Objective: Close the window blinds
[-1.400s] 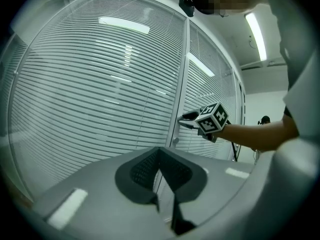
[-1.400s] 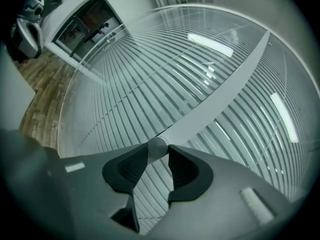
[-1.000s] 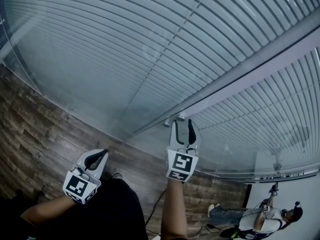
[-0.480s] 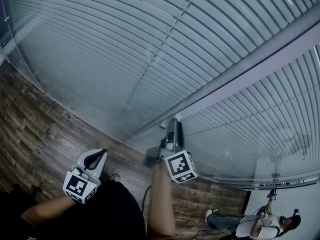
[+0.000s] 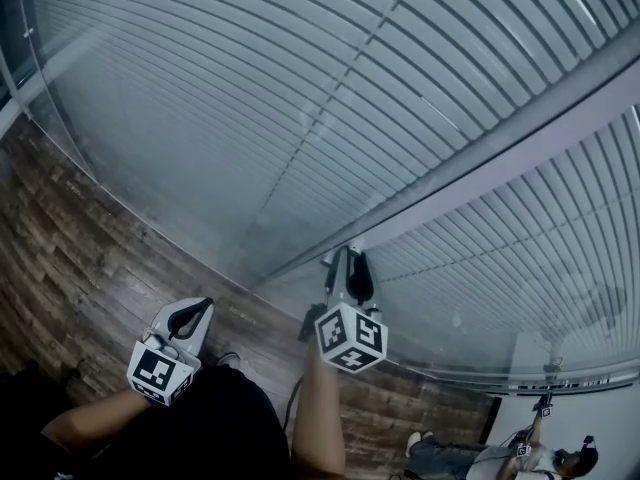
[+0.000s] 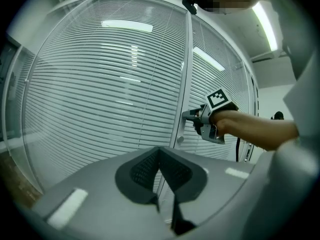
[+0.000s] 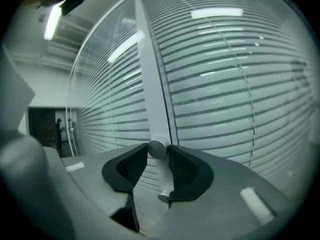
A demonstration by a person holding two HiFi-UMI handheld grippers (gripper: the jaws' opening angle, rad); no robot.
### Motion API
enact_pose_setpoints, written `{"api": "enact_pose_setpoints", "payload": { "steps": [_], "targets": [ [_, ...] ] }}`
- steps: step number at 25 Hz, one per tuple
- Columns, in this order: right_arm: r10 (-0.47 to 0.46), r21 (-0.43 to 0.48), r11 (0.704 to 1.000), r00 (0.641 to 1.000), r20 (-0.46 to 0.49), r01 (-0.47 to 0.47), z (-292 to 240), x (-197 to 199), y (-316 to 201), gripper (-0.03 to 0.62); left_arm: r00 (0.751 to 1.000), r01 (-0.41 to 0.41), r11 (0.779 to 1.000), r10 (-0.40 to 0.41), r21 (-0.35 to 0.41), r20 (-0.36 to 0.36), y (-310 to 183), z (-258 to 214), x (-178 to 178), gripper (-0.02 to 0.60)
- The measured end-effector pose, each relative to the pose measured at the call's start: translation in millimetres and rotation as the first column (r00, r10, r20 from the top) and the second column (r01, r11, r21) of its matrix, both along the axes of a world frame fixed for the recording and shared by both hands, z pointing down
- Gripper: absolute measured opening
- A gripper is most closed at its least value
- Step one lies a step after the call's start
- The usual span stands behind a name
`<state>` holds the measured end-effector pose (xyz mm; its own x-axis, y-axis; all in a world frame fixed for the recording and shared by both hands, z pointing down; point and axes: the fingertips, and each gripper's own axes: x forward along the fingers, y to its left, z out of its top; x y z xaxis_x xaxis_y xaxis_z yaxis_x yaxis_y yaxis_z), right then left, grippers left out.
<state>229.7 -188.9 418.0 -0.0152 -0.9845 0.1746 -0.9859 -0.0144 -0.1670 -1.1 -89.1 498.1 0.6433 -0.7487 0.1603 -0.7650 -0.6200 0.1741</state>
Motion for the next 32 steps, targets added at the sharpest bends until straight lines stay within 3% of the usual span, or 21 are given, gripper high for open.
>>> {"api": "enact_pose_setpoints", "payload": {
  "steps": [3, 5, 15, 18, 22, 26, 32],
  "targets": [
    [-0.024, -0.03, 0.999, 0.985, -0.171, 0.019, 3.8, -1.8, 2.3, 0.138, 1.0, 0.001, 1.0, -0.001, 0.003, 0.007, 1.6, 0.8, 2.1, 0.002],
    [-0.037, -0.037, 0.999, 0.974, -0.225, 0.03, 8.0, -2.6, 3.2, 0.137, 1.0, -0.002, 1.0, 0.002, 0.004, 0.007, 2.7, 4.1, 5.2, 0.002],
    [-0.039, 0.001, 0.999, 0.973, -0.228, 0.04, 3.9, 2.0, 14.4, 0.149, 0.999, -0.043, 0.998, 0.043, 0.035, -0.004, -0.1, -2.8, 25.0, 0.002],
    [-0.029, 0.064, 0.997, 0.976, -0.217, 0.044, 0.0, 3.6, 39.3, 0.127, 0.998, -0.065, 0.996, 0.065, 0.054, -0.009, 4.1, -5.0, 31.5, 0.002],
    [0.014, 0.146, 0.989, 0.978, -0.207, 0.017, -5.1, 11.7, 78.8, 0.002, 0.996, -0.085, 0.994, 0.086, 0.064, -0.013, 5.9, -9.9, 44.0, 0.002],
    [0.017, 0.162, 0.987, 0.973, -0.229, 0.021, -2.8, 9.0, 106.1, 0.0, 0.997, -0.052, 0.996, 0.056, 0.068, -0.055, -2.0, -19.8, 44.2, 0.002],
    [0.019, 0.151, 0.988, 0.97, -0.241, 0.018, 3.4, -1.5, 127.8, 0.0, 0.994, -0.093, 0.992, 0.097, 0.082, -0.057, 1.6, -25.8, 62.7, 0.002]
  ]
}}
